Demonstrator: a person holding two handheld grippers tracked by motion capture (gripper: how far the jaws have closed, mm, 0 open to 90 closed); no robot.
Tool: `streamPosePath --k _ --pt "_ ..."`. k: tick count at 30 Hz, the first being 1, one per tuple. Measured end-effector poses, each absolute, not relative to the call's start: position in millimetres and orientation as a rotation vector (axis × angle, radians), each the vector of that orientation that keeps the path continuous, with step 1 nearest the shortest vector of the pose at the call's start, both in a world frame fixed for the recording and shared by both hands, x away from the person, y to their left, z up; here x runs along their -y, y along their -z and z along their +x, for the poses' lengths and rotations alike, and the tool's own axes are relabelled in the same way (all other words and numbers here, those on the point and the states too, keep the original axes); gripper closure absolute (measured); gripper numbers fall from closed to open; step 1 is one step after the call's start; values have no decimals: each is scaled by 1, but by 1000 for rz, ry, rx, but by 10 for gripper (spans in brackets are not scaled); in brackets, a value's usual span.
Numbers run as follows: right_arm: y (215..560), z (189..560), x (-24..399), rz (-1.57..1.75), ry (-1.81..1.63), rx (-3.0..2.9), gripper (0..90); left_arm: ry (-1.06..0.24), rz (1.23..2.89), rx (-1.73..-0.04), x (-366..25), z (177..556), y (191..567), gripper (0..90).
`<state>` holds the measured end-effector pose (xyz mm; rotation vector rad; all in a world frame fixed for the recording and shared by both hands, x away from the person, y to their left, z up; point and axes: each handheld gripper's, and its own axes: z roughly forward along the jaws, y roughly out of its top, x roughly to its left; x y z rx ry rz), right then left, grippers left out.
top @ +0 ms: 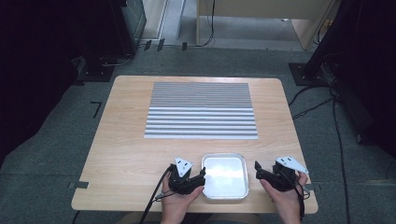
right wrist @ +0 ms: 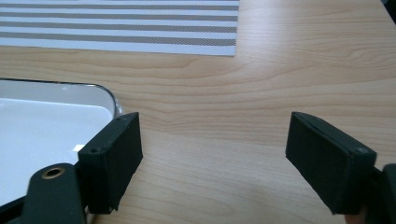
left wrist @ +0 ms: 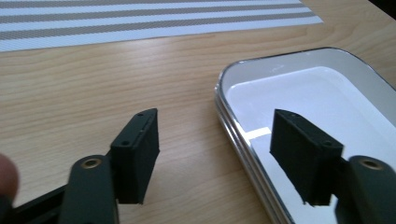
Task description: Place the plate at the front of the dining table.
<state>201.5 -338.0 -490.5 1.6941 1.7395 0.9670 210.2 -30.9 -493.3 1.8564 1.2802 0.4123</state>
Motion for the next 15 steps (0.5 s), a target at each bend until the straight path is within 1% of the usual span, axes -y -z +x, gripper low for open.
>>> streamPosePath --k 3,4,5,10,13,14,15 --pt "491 202 333 1689 -970 -1752 195 -394 1856 -1272 34 208 494 407" --pt "491 201 330 1689 -972 -1753 212 -392 1857 -1268 35 207 494 456" --pt "491 201 330 1689 -972 -1753 212 -391 1859 -1263 35 206 494 456" --pt "490 200 325 1681 -968 -1740 310 -372 1877 -1257 41 203 497 624" --pt "490 199 323 1674 -980 -1747 365 -371 1894 -1260 45 201 500 675" --pt "490 198 321 1663 -993 -1757 418 -375 1896 -1267 47 200 501 709" --pt "490 198 321 1663 -993 -1757 418 -373 1892 -1273 47 200 501 709"
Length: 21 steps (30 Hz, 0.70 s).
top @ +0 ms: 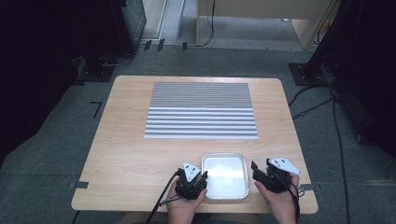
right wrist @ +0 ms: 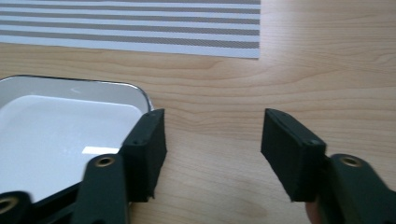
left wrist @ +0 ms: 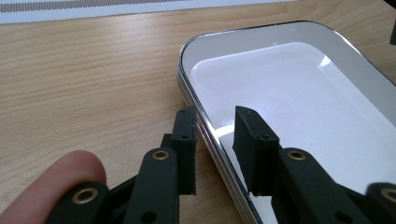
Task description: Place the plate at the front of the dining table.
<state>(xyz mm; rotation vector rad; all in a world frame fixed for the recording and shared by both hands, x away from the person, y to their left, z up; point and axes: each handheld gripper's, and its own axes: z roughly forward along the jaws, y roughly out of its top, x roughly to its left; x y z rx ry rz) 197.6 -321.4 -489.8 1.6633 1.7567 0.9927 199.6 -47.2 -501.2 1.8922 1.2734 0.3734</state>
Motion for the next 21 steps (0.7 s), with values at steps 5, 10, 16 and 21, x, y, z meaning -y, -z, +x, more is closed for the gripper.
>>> streamPosePath --k 5,10,16,21 --pt "489 196 319 1652 -1032 -1789 524 -379 1863 -1318 49 199 502 776" --pt "489 195 316 1649 -1084 -1810 589 -393 1825 -1353 51 198 503 801" --pt "493 194 315 1685 -1143 -1824 682 -397 1791 -1382 53 198 504 824" --pt "493 191 314 1746 -1209 -1813 757 -409 1777 -1389 54 197 504 831"
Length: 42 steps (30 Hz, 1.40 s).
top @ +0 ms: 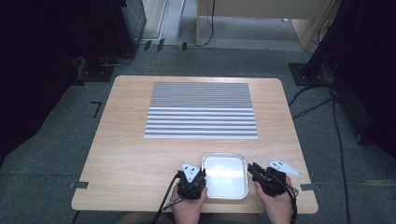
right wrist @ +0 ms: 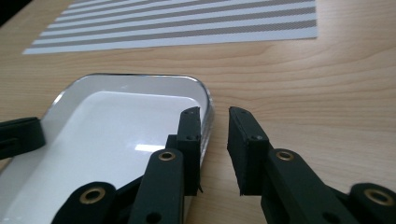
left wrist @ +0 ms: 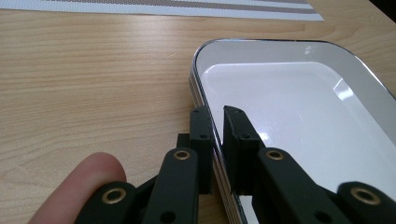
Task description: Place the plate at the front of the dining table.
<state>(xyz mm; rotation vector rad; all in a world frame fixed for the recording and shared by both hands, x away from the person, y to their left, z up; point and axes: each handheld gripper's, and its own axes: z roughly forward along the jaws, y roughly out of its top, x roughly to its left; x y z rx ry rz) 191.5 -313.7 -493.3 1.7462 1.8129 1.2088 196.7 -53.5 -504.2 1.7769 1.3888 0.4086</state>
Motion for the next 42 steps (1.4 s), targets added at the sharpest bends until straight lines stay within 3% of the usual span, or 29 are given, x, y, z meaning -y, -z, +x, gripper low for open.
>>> streamPosePath --k 13,42 --pt "497 190 300 1825 -1170 -1793 846 -415 1766 -1388 53 195 505 835" --pt "493 185 291 1842 -1166 -1733 900 -432 1758 -1363 54 192 506 853"
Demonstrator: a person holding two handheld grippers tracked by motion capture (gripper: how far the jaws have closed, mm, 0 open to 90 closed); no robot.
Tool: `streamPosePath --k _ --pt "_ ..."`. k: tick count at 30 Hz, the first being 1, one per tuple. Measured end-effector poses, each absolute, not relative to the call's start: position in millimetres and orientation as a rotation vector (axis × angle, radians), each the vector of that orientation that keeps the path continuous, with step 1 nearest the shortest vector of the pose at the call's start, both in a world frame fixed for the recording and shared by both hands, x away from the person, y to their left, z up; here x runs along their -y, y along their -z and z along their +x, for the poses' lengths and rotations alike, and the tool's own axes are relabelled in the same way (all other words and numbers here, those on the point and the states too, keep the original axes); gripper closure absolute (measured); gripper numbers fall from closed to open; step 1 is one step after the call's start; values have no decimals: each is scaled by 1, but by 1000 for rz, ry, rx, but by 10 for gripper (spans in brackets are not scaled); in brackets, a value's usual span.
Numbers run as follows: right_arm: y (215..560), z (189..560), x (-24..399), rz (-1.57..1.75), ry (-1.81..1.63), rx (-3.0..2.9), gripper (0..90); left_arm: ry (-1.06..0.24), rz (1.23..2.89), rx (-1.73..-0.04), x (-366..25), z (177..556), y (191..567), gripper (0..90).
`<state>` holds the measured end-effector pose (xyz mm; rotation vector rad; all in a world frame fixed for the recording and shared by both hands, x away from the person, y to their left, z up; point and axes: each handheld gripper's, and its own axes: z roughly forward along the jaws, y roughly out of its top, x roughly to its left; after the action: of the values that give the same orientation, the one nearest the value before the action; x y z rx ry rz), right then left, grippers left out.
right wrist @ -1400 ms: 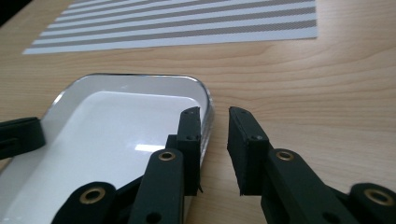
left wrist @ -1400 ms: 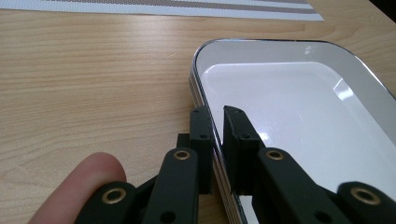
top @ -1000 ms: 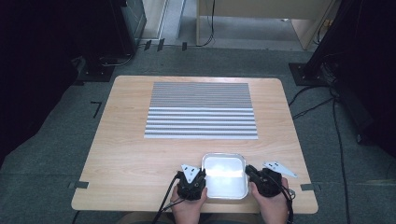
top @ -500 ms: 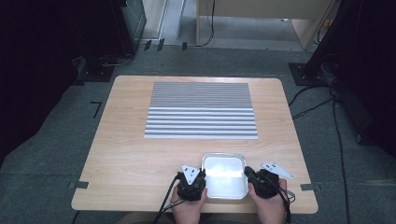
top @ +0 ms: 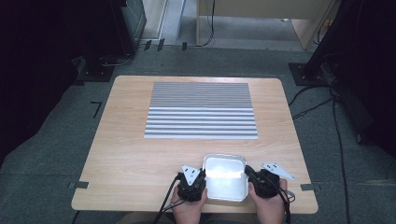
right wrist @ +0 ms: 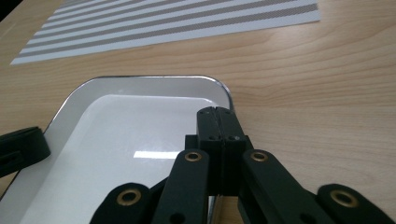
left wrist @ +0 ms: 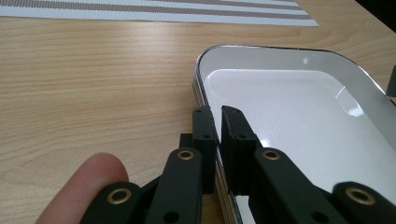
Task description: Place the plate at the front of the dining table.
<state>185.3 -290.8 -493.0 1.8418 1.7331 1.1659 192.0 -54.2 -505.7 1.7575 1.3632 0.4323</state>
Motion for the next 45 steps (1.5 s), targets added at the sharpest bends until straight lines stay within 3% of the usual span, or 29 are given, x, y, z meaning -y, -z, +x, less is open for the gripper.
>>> streamPosePath --k 14,22,45 --pt "495 183 302 1905 -1203 -1680 850 -451 1741 -1372 55 189 508 847" --pt "498 185 293 1907 -1147 -1717 890 -456 1740 -1370 55 188 508 844" --pt "498 189 290 1945 -1180 -1628 900 -455 1738 -1358 53 187 508 806"
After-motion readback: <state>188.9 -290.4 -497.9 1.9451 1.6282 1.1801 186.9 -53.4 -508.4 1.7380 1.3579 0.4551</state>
